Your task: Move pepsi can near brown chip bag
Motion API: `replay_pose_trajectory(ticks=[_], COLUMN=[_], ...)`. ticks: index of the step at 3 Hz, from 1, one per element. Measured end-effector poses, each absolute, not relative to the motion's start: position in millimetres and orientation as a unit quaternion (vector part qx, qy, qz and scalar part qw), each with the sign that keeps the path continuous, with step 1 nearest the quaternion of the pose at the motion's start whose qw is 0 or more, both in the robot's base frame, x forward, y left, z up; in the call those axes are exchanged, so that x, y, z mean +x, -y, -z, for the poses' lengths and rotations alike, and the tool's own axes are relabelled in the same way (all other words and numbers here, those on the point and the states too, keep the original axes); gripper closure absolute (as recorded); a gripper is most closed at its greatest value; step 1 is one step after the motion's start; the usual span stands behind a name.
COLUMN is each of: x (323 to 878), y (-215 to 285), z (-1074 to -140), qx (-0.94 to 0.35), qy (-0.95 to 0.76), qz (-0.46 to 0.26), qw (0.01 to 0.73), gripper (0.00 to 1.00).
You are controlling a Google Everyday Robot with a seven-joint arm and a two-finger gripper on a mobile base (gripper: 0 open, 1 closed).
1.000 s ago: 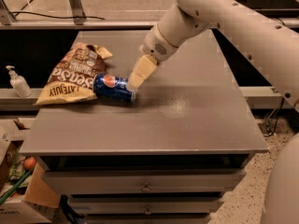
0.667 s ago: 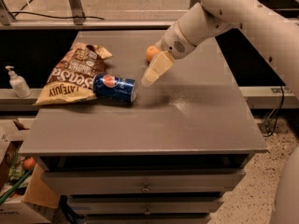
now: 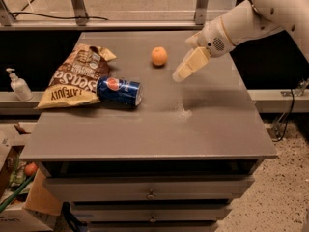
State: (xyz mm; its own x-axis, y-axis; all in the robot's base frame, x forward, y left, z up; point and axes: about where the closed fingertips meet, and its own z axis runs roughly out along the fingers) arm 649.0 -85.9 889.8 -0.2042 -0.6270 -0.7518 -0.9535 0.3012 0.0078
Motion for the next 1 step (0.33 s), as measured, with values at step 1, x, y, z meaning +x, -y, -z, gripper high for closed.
replay_pose_trajectory(ticks=[1], x=[649.0], y=[85.8], z=[-889.6], qx=[-0.537], qy=[-0.736], qz=[-0.247], qw=[0.331], gripper=[0.00])
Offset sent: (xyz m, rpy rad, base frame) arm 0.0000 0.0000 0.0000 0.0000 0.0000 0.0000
